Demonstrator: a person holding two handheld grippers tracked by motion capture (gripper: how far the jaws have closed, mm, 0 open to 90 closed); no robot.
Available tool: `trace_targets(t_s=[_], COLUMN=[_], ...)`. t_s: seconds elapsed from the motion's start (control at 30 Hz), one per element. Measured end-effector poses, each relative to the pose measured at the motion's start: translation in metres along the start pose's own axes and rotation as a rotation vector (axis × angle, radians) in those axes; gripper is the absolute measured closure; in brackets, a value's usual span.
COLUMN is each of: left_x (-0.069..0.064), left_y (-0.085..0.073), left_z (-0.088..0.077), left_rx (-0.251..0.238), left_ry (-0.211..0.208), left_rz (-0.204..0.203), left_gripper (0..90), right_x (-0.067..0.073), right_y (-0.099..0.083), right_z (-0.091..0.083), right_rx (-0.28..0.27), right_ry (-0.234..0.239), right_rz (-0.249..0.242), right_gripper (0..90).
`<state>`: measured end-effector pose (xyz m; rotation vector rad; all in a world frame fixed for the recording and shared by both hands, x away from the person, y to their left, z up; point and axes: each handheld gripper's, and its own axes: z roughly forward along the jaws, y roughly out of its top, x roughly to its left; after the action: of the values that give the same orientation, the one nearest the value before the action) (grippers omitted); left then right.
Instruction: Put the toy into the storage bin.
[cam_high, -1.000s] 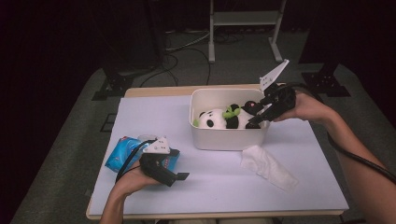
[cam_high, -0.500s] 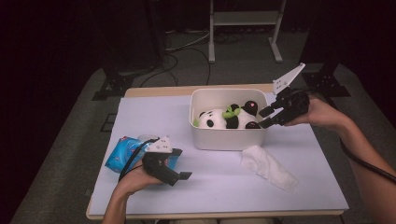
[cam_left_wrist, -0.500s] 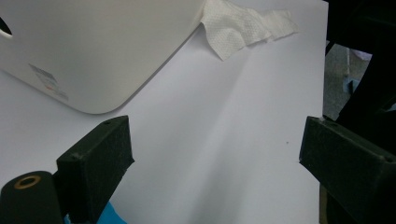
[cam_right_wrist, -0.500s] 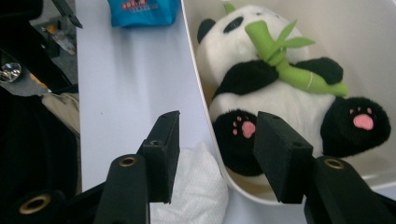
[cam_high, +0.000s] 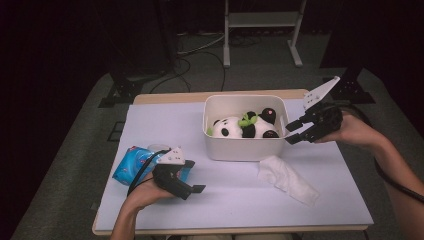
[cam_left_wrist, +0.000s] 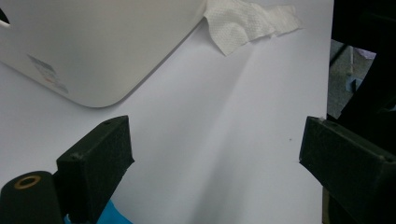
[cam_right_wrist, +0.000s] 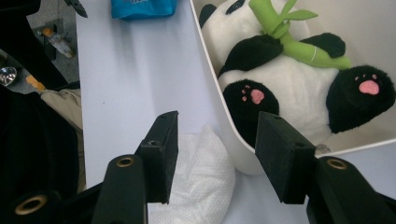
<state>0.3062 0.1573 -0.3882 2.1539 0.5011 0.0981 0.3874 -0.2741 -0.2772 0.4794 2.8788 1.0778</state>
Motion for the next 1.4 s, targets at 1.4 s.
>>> trace_targets(t_s=[1.4], left_x=[0.000], left_y=[0.000], left_z=[0.003], left_rx=[-0.004], left_ry=[-0.010], left_rz=[0.008], left_gripper=[8.9], right_x=[0.017], right_y=[-0.081], right_z=[0.020], right_rx=[-0.085], right_ry=[0.013], right_rz=[0.104], right_gripper=[48.2])
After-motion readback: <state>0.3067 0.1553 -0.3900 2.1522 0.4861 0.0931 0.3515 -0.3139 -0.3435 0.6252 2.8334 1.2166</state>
